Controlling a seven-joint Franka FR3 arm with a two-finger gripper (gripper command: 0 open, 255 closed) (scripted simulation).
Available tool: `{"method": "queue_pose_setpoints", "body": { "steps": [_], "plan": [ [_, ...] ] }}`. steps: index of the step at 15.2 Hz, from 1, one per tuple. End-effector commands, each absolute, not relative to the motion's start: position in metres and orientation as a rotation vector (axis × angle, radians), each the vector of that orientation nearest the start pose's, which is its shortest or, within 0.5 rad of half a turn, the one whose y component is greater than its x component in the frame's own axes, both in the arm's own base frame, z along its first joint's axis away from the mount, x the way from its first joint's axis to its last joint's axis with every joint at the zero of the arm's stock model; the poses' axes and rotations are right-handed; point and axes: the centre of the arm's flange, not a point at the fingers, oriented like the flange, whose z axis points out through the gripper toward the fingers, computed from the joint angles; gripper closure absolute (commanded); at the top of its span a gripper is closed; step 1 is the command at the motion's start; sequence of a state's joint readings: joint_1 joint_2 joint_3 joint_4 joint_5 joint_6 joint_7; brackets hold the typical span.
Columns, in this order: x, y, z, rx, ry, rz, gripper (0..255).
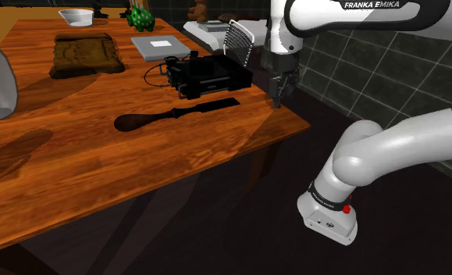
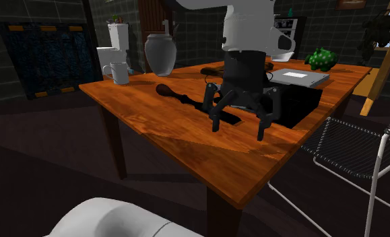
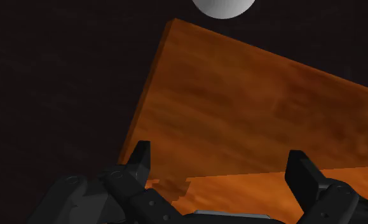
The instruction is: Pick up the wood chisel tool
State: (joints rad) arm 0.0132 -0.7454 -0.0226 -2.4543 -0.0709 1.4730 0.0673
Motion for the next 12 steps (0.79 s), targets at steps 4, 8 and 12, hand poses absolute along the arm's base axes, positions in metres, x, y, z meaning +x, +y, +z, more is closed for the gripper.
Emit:
{"method": "queue_pose_setpoints", "body": {
  "steps": [4,8,12],
  "plan": [
    [0.334,0.008,0.525,-3.197,-0.031,0.372,0],
    [0.377,0.04,0.525,-3.208,-0.218,0.368,0],
    [0.417,0.077,0.525,-3.209,-0.406,0.362,0]
  ]
}}
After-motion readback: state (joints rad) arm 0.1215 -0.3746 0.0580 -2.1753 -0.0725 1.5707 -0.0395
